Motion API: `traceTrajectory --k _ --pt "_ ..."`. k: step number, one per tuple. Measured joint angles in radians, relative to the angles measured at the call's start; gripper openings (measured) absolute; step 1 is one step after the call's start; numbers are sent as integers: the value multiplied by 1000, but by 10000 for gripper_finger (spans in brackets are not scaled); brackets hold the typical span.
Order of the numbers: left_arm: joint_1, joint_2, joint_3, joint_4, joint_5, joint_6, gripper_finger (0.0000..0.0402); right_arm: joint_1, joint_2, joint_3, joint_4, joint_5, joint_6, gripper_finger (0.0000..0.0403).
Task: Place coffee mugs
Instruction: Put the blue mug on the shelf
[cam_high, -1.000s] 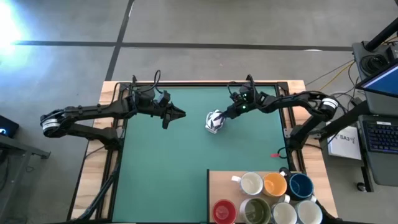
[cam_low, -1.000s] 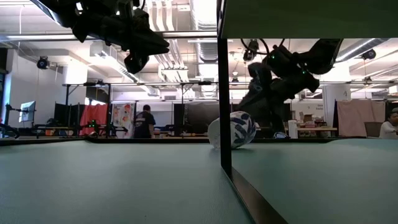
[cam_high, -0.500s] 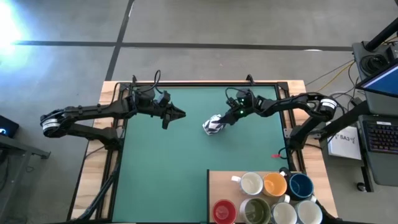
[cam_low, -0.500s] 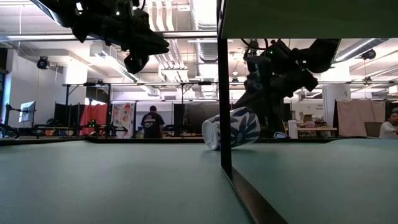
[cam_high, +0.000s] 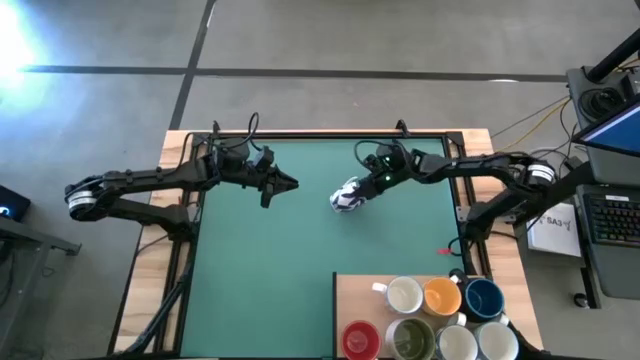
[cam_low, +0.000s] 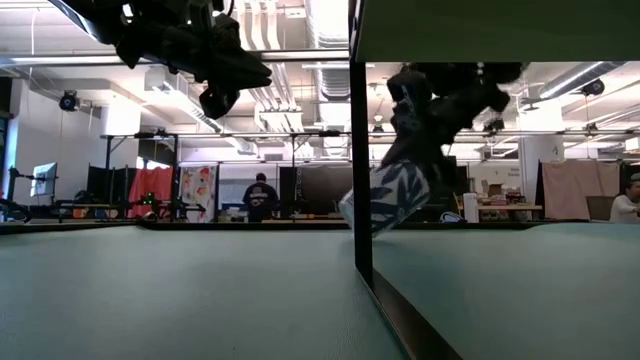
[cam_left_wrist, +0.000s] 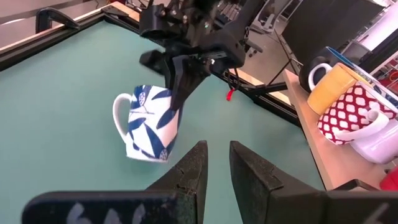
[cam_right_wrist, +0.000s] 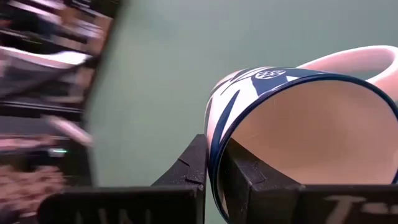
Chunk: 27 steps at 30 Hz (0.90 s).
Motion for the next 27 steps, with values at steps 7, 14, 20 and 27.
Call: traceTrajectory --k 7,14,20,27 --pt "0 0 0 -7 0 2 49 48 8 249 -530 187 -177 14" --pt "0 0 0 -8 0 16 49 81 9 441 -806 325 -230 14" --pt "0 0 0 -8 0 16 49 109 33 504 -975 458 -264 13" --pt "0 0 0 -13 0 0 49 122 115 480 -1035 476 -264 13"
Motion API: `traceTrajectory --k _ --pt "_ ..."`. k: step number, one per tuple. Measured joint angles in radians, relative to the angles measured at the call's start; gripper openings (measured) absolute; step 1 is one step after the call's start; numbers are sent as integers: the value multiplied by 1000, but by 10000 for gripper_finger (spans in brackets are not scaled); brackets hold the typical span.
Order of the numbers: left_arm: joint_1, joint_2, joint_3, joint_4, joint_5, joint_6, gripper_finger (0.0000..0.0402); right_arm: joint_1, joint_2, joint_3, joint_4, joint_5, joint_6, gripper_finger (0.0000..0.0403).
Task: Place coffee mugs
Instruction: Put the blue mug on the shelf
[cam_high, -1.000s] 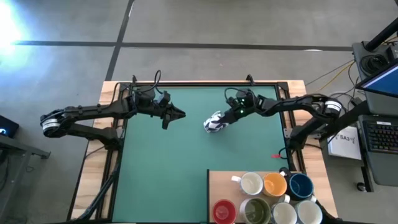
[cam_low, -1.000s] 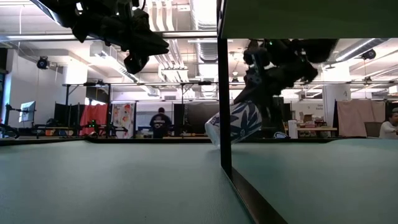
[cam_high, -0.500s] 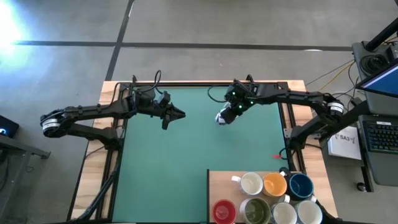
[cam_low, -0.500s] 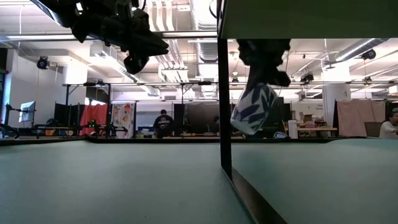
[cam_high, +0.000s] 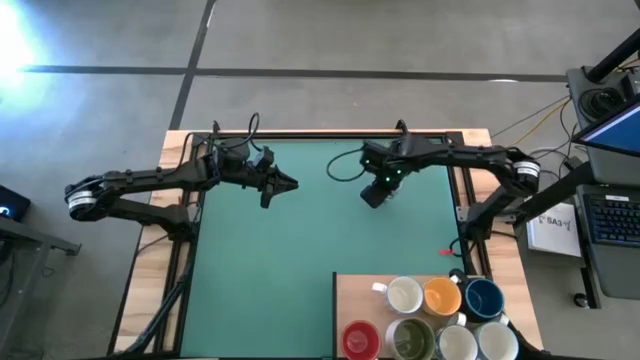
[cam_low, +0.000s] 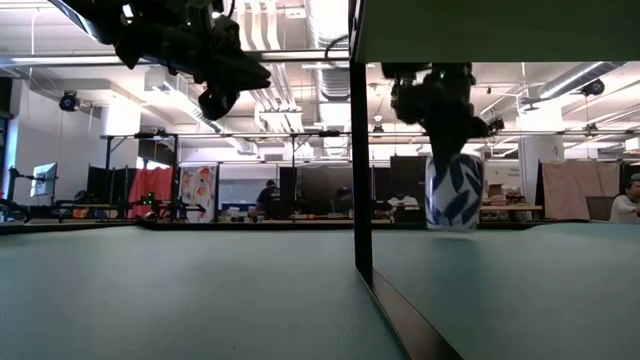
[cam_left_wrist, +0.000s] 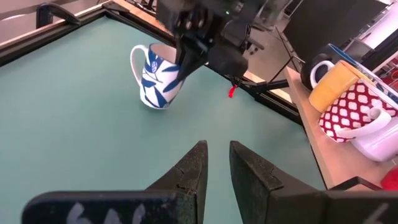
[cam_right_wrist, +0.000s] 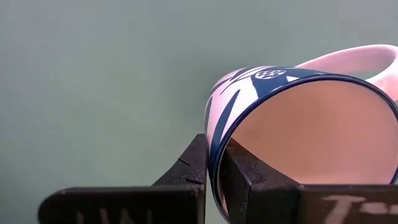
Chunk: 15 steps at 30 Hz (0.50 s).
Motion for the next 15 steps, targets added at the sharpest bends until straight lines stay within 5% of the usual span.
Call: traceTrajectory --k 8,15 --pt "0 0 0 -7 0 -18 49 43 86 28 -2 12 -14 20" --pt "0 0 0 -30 0 -18 49 67 69 68 7 -4 -29 82"
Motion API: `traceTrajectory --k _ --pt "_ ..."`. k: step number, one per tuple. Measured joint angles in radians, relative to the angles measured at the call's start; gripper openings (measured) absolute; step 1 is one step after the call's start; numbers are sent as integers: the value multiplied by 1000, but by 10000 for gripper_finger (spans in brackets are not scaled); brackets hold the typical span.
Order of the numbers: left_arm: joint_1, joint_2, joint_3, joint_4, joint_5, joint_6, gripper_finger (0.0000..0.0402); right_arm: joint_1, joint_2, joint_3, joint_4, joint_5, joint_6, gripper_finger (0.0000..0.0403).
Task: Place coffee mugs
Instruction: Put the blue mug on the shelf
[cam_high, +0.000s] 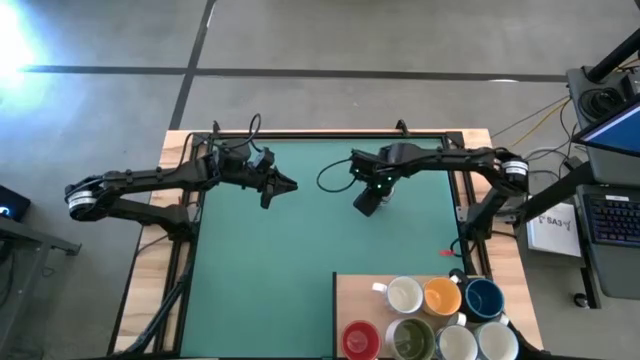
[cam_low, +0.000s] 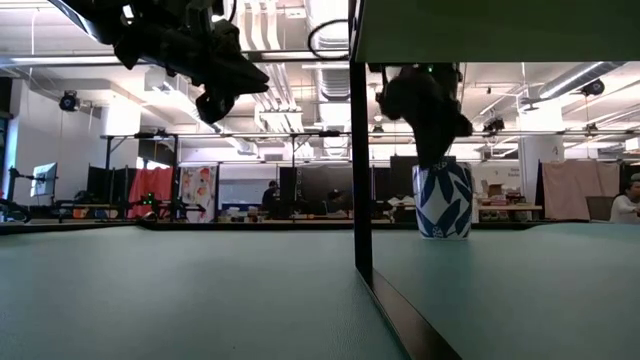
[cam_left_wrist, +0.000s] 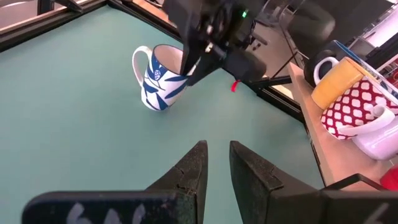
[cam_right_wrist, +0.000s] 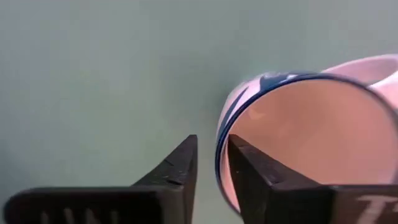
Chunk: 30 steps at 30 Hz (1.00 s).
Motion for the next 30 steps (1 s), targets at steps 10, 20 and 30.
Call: traceTrajectory --k 10,20,30 --pt "0 0 0 0 0 -3 49 -2 -67 78 -79 78 11 133" --pt "0 0 0 -3 0 4 49 -97 -69 40 -181 171 6 136" --pt "0 0 0 -15 2 23 49 -175 -69 -48 -59 102 -10 137"
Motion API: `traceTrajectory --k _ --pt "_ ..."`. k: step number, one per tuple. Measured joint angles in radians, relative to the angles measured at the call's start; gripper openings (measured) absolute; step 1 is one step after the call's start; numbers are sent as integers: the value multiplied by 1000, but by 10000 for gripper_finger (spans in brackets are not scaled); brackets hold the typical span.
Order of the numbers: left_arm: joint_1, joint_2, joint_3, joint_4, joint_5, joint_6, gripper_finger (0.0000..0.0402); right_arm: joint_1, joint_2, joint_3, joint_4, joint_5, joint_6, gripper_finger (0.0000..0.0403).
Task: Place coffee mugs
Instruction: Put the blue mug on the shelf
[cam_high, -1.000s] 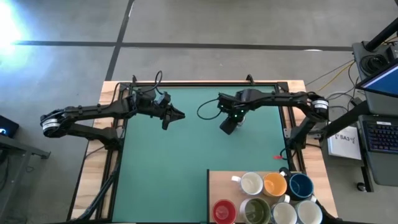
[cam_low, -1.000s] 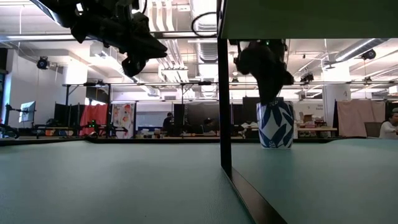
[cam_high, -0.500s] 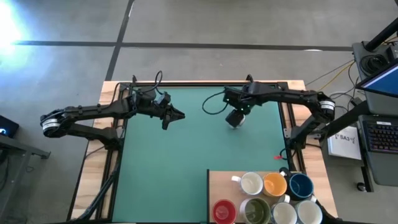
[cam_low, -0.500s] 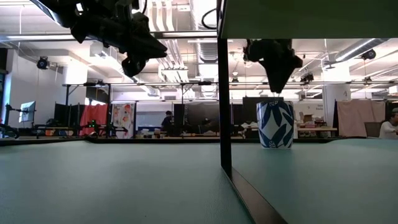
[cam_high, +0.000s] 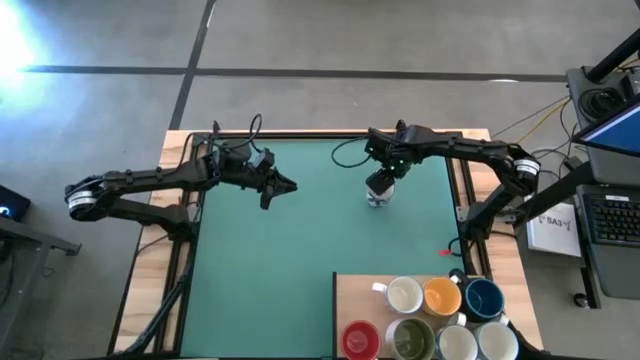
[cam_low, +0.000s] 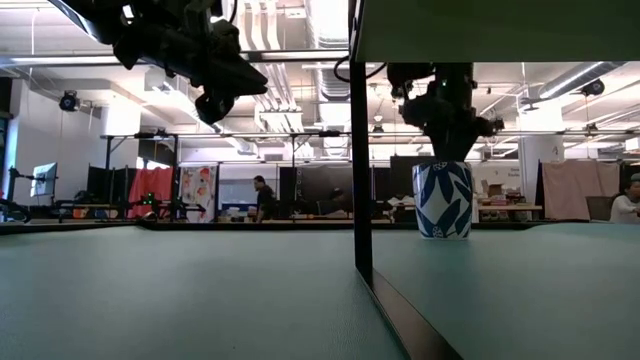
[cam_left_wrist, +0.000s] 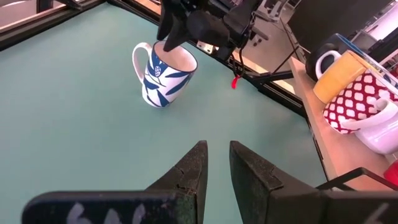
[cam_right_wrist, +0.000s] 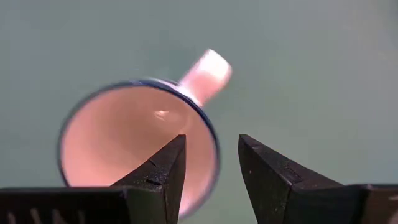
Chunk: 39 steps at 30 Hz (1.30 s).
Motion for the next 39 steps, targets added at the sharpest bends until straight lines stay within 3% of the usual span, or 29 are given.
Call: traceTrajectory --k 7,15,20,25,39 --pt "0 0 0 -1 0 4 49 -3 6 -52 67 7 -37 123" --pt "0 0 0 -1 0 3 49 -4 21 -50 62 -27 -84 20" --pt "0 0 0 0 0 0 49 4 18 -4 8 -118 -91 16" --pt "0 0 0 1 0 -7 49 44 12 93 -102 -133 -126 15" --pt "0 0 0 0 -19 -57 49 272 11 385 -268 -177 -179 14"
